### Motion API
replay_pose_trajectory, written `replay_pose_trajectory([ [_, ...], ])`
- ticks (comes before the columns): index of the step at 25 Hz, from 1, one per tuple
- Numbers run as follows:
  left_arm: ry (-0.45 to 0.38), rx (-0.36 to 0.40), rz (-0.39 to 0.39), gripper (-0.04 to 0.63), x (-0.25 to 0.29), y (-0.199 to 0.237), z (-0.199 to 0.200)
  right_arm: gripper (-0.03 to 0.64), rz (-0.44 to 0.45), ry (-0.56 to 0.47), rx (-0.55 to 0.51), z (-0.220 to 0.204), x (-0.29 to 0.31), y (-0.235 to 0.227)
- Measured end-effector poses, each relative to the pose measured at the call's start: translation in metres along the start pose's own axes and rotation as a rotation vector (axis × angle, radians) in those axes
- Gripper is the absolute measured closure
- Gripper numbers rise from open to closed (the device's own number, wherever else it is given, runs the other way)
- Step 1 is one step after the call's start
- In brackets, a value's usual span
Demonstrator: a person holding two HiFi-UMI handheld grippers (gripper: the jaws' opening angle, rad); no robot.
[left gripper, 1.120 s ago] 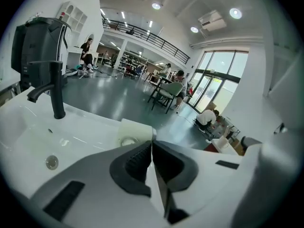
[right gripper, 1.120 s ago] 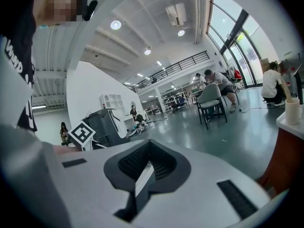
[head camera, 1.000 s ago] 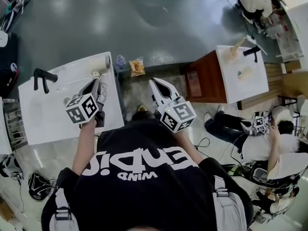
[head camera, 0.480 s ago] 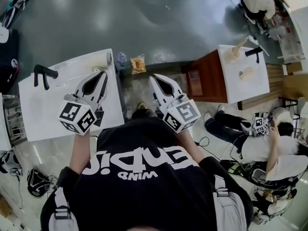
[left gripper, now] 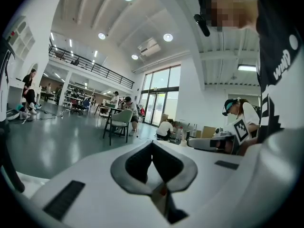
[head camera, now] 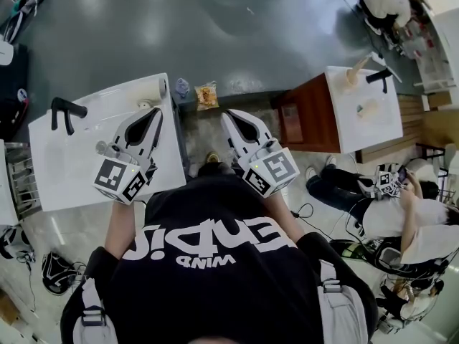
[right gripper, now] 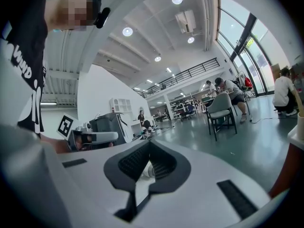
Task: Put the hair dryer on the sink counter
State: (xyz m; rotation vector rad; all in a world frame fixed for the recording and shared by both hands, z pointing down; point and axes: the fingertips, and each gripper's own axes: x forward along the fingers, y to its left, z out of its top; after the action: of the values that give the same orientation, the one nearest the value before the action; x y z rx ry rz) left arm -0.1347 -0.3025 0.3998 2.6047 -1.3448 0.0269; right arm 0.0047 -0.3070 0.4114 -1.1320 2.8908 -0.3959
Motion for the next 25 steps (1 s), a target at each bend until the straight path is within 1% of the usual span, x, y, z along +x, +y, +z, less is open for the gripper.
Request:
replay_pose_trajectory([
  [4, 0.007, -0.042, 0.008, 0.575, 0.001, 0.004, -0.005, 0.598, -0.006, -0.002, 0.007, -0.002, 0.001, -0.002],
  [13, 0.029, -0.053, 0.014, 0.575, 0.005, 0.009, -0.009, 0.598, -0.023, 0.002, 0.013, -0.005, 0.001, -0.005],
  [25, 0.032, -0.075, 0.034, 0.575, 0.0, 0.011, -0.013, 0.598, -0.028, -0.003, 0.018, -0.005, 0.0, -0.002],
])
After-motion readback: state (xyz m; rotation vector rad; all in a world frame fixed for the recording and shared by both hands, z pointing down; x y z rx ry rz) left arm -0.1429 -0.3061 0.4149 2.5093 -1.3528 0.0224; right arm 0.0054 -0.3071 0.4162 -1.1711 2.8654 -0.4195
